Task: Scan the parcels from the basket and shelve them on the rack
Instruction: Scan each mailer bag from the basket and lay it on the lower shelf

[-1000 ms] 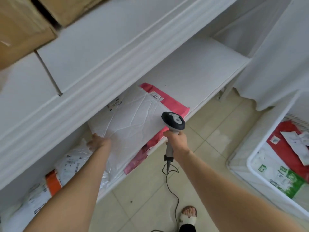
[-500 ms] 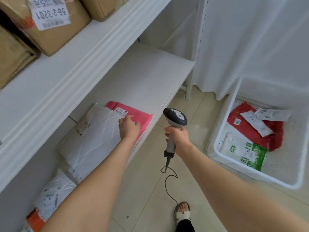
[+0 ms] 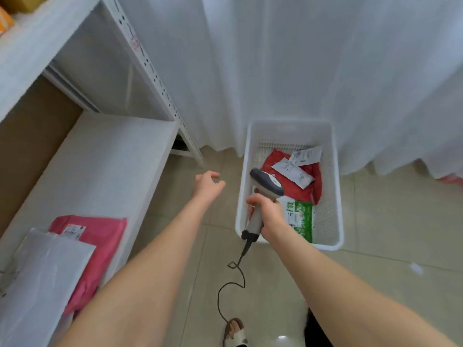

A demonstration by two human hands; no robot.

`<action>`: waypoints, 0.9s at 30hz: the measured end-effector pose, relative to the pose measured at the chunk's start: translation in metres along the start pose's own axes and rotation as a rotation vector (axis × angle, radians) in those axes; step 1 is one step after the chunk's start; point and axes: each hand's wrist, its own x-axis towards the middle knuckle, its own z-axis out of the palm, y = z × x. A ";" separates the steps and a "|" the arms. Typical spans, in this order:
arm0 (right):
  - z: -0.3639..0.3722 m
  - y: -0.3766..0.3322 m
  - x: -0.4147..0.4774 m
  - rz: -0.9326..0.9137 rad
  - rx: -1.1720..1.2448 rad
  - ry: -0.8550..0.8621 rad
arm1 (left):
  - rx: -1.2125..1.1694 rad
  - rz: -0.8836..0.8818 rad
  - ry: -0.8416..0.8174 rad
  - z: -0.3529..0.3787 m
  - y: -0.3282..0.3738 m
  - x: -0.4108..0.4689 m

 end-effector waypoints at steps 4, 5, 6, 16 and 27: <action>-0.066 -0.050 0.035 0.032 0.088 0.043 | 0.032 0.003 -0.114 0.072 0.062 0.008; -0.082 -0.061 0.044 0.029 0.098 0.062 | 0.038 -0.002 -0.142 0.090 0.074 0.009; -0.098 -0.072 0.054 0.026 0.106 0.086 | 0.043 -0.006 -0.171 0.108 0.084 0.011; -0.187 -0.090 0.176 0.080 0.091 0.250 | 0.136 -0.017 -0.342 0.256 0.100 0.067; -0.221 -0.012 0.384 0.230 -0.138 0.221 | 0.433 -0.037 -0.521 0.410 0.006 0.206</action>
